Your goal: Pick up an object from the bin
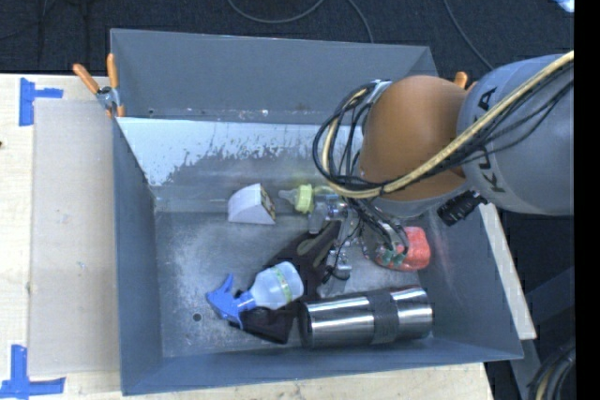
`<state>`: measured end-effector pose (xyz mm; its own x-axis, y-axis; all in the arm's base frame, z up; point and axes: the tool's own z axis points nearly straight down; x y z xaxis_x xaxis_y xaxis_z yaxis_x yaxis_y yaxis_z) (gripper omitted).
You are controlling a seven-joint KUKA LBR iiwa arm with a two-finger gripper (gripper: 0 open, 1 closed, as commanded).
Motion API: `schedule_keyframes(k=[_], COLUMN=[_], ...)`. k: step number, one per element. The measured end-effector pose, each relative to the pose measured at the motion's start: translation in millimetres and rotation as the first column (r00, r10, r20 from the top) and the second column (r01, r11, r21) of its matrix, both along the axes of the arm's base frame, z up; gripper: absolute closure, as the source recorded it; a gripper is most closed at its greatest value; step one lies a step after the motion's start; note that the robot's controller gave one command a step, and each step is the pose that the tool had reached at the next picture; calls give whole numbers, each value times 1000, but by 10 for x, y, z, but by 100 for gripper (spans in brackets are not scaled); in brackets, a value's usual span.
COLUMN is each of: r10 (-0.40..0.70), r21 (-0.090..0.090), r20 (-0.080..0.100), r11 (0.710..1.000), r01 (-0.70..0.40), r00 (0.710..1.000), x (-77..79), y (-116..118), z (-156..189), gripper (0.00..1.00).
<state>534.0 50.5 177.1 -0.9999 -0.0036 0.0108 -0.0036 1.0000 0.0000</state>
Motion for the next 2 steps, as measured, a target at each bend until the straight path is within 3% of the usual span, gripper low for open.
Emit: schedule_keyframes(k=[1, 2], r10=[-2, 130], r21=[0, 1], r20=[8, 6], r11=[1000, 991], r01=[2, -130], r00=[1000, 991], x=[17, -44], y=[-3, 249], z=[44, -470], gripper=[0, 0])
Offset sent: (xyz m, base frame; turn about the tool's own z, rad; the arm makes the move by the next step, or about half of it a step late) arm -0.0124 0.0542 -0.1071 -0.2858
